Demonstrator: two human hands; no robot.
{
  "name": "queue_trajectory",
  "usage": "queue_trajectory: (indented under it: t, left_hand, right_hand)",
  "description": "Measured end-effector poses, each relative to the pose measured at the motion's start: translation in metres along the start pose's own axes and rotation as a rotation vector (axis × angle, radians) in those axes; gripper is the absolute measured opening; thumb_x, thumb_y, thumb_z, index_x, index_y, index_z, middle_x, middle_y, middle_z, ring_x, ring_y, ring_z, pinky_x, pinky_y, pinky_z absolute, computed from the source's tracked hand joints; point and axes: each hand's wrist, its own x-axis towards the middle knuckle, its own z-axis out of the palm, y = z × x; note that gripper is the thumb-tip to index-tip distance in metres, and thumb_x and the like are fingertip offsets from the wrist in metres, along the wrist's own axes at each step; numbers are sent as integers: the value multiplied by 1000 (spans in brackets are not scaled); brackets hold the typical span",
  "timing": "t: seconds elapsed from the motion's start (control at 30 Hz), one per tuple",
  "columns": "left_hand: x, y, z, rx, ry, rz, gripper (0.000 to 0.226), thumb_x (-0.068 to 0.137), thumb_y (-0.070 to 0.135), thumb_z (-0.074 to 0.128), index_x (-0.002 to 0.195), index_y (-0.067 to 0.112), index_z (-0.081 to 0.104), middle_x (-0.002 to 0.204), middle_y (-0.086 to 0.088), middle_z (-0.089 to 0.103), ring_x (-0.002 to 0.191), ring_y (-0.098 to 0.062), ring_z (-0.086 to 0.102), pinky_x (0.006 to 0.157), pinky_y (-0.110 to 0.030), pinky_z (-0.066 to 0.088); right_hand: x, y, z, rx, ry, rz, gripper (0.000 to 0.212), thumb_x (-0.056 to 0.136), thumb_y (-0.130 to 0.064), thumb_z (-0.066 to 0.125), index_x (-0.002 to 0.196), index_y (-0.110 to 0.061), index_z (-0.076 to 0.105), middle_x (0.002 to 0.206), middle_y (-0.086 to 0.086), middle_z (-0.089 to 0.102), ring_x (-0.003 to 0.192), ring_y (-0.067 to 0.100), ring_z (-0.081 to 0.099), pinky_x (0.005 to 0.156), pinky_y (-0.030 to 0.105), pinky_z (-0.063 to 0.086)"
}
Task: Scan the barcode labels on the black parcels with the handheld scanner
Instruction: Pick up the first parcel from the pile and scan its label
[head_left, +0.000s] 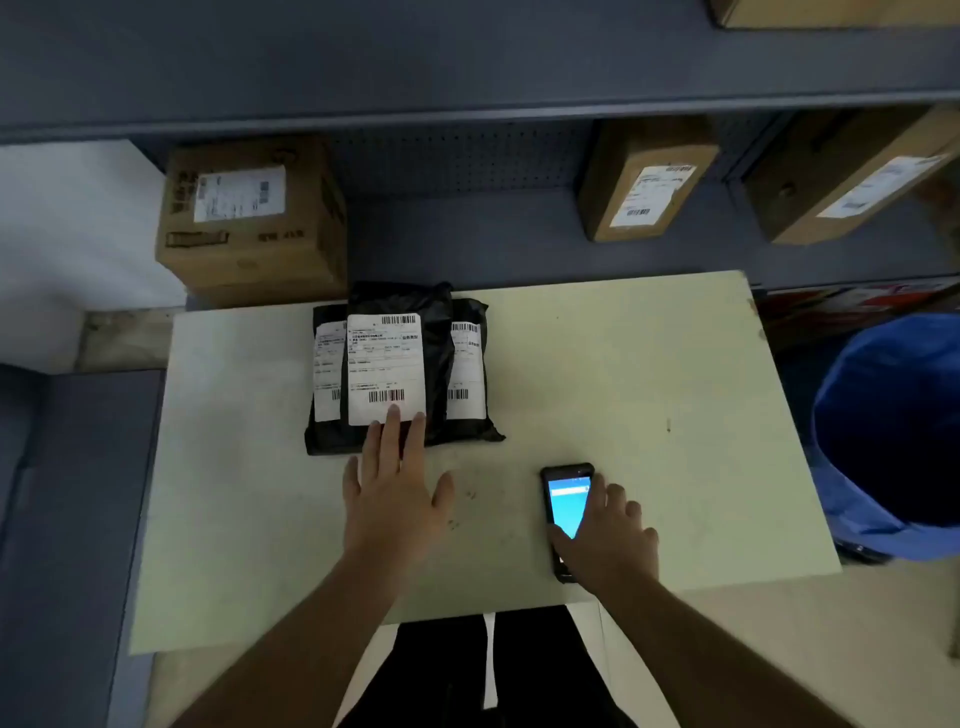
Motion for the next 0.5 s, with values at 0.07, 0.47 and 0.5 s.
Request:
queue_trajectory:
  t: [0.07,0.47,0.5]
  left_hand:
    - [-3,-2,6,-5,6,23,77,104,57,34,168,32,0,177,4,-15,163,-20,-11,131,-49,4]
    - [-30,-27,41,25,74,157,71,100,56,30,163,26,29,176,-4,18,160,-29,23,121,-54,30]
    - [-31,-29,42,31,65,158,71,100,58,29,164,27,28,176,-3,16,160,-28,21,121,-53,29]
  right_hand:
    - [3,2,5,66,-31,64,99,94,-71,51,166,-13,16,152,4,41,136,26,46,102,45,50]
    - [11,-15,33,297,-50,276,103,79,-68,74,153,-12,29,142,5,46,130,28,50,98,49,52]
    - [11,-16,35,310,-43,286,102,79,-65,77,153,-13,29,141,6,45,130,28,49,97,49,52]
